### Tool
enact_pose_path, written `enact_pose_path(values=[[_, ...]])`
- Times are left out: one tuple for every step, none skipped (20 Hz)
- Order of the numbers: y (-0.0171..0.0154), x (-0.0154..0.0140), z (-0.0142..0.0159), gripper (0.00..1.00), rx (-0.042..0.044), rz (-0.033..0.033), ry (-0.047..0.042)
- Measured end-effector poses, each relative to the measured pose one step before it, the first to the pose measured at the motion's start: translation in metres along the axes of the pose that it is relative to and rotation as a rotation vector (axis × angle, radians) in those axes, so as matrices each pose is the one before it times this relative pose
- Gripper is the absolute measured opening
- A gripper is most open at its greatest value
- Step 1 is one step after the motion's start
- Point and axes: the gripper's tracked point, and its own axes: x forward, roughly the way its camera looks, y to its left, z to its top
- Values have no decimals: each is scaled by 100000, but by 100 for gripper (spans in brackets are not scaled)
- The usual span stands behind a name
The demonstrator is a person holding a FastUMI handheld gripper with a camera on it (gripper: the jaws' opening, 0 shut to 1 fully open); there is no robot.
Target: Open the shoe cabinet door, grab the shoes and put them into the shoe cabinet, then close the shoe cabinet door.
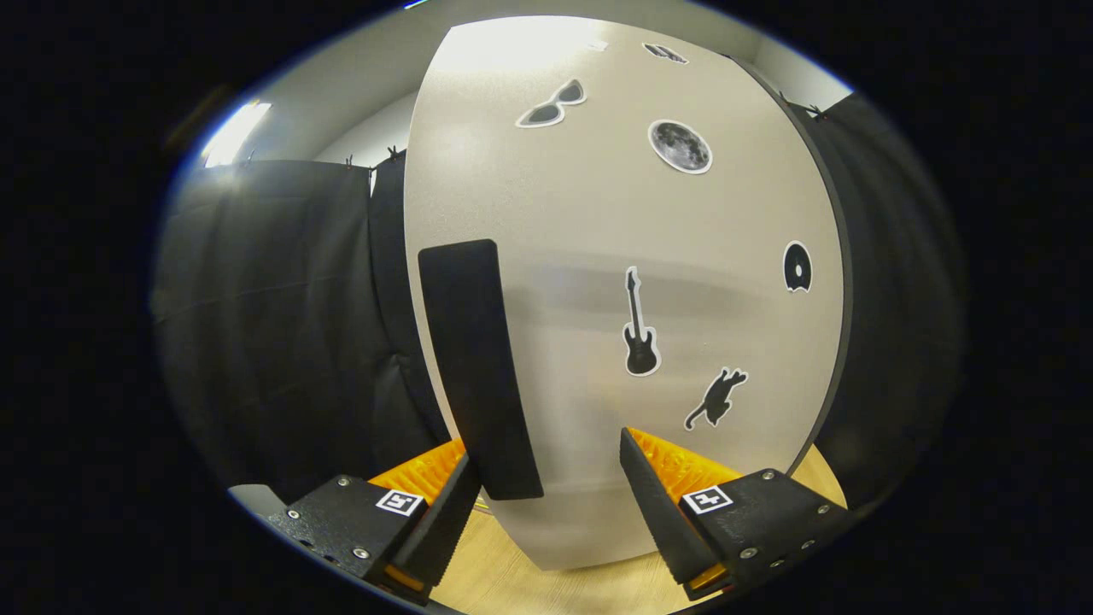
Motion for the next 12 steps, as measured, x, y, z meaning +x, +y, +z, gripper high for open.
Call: enact_pose_path(values=[[118, 369, -207, 95, -86, -656, -32], [59, 314, -289, 95, -414, -444, 639], [68, 288, -13, 95, -248, -491, -629], [47, 155, 18, 95, 190, -648, -494], [46, 64, -83, 95, -25, -772, -286], [68, 178, 107, 95, -456, -860, -561], [60, 252, 110, 95, -524, -878, -228], [-16, 256, 153, 95, -532, -972, -615], [-28, 274, -53, 95, -104, -1020, -409], [-89, 229, -75, 95, -128, -1237, -33], [-17, 157, 67, 95, -926, -1618, -467], [-44, 163, 17, 95, -1860, -1659, -5]])
